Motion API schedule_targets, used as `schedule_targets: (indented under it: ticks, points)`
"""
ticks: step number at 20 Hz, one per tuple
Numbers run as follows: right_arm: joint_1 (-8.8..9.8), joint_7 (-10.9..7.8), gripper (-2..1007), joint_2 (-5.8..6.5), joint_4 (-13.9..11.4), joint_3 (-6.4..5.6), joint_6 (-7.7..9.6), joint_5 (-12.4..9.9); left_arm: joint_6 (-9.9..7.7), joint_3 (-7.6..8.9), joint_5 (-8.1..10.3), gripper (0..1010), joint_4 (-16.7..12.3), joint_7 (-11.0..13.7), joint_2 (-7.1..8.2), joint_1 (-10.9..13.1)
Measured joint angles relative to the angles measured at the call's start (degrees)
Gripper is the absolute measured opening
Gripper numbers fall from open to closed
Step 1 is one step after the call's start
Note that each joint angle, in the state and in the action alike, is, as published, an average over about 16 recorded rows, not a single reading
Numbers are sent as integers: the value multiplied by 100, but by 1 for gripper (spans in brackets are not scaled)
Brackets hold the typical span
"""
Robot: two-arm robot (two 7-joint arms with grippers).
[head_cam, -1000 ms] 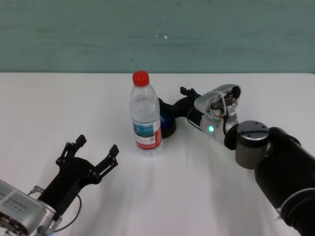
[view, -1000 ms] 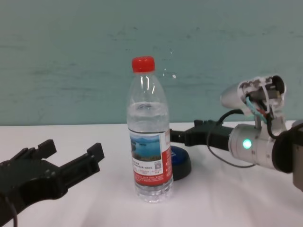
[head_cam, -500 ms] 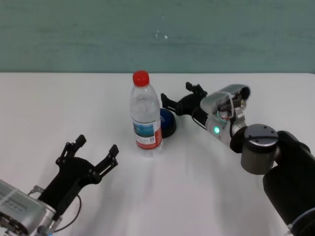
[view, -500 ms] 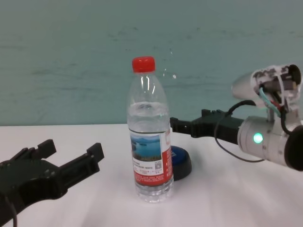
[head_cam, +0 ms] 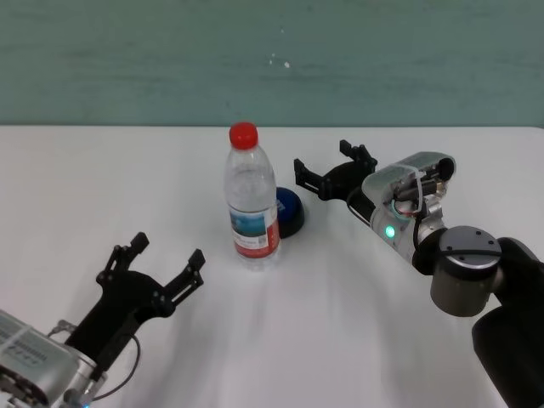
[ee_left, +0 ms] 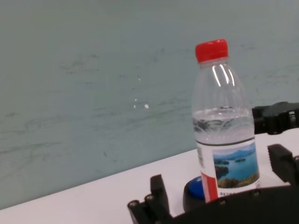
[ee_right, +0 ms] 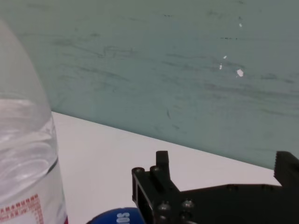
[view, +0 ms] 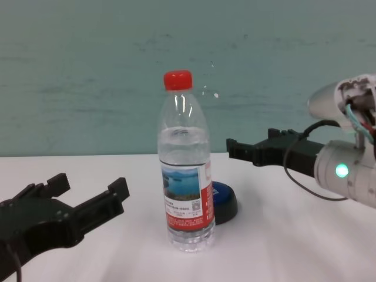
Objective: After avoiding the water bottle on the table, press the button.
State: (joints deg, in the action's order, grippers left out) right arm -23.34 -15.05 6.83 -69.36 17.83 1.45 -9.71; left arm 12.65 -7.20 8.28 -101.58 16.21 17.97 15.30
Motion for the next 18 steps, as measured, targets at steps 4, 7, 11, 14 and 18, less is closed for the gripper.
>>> schedule_targets:
  ticks: [4,7,11,14,18]
  points:
    - [219,114,1004,48,-320,-51,40,29,0,0,0,1010,0,0,0,0]
    - [379,197,1004,67,-531,-91,55,59,0,0,0,1010,0,0,0,0]
    - [607,303,1004,72,-810,-156,53,97,0,0,0,1010,0,0,0,0]
    - [786,382,1004,63,-1014,-205,36,129,0,0,-1,1010,0,0,0,0]
    - [1025,492,1004,42,-1274,-266,7,189,0,0,0,1010,0,0,0,0]
